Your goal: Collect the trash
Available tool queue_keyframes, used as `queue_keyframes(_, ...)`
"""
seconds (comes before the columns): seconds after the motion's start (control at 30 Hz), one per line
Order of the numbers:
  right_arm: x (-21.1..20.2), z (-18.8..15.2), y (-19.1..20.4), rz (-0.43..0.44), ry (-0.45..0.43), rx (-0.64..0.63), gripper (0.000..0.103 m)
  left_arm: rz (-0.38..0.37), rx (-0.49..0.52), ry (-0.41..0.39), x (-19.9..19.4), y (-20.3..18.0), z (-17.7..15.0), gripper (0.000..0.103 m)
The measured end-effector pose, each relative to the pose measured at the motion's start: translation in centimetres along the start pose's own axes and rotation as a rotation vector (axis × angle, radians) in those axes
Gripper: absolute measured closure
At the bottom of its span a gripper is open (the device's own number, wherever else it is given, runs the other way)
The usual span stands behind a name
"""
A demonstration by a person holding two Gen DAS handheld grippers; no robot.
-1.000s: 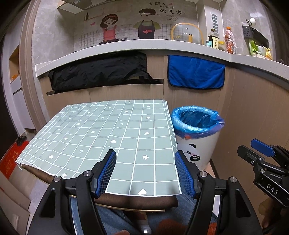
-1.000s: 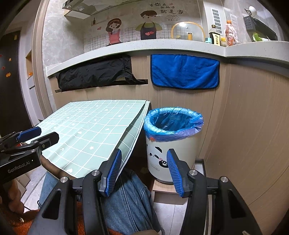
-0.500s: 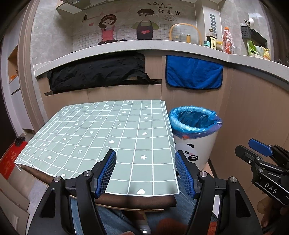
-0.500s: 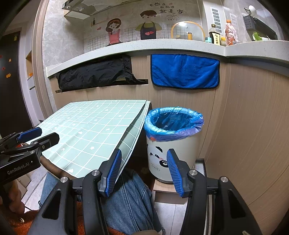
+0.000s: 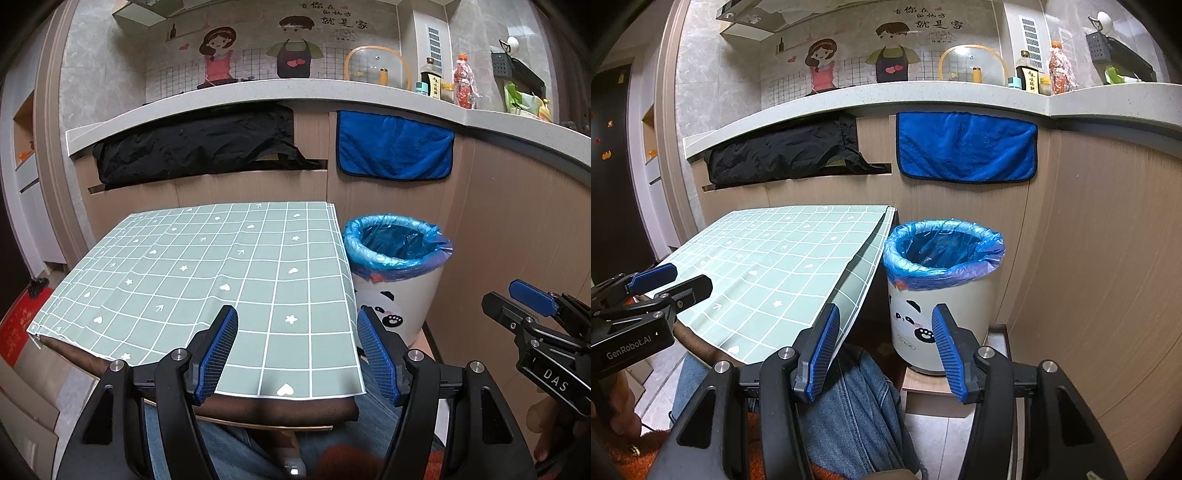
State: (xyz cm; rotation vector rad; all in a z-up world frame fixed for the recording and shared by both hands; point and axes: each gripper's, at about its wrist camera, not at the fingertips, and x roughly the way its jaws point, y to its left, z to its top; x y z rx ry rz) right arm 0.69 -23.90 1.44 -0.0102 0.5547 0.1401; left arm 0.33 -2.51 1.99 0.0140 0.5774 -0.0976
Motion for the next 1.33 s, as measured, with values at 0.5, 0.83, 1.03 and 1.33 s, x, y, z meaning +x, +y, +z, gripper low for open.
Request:
queue_keyframes(0.5, -0.21, -0.01, 0.12, -0.011, -0.004, 0.002, 0.054, -0.012, 0.002, 0.004, 0.08, 0.10, -0.01, 0.035)
queue_keyframes(0.83, -0.28, -0.02, 0.11, -0.011, -0.003, 0.003, 0.053, -0.017, 0.003, 0.007, 0.07, -0.08, -0.03, 0.035)
queue_keyframes(1.03, -0.26, -0.01, 0.12, -0.008, 0.000, 0.003, 0.053, -0.019, -0.008, 0.005, 0.21, 0.00, -0.01, 0.035)
queue_keyframes(1.33, -0.05, 0.01, 0.11, -0.003, 0.006, 0.006, 0.053, -0.019, -0.017, 0.003, 0.13, 0.42, -0.11, 0.035)
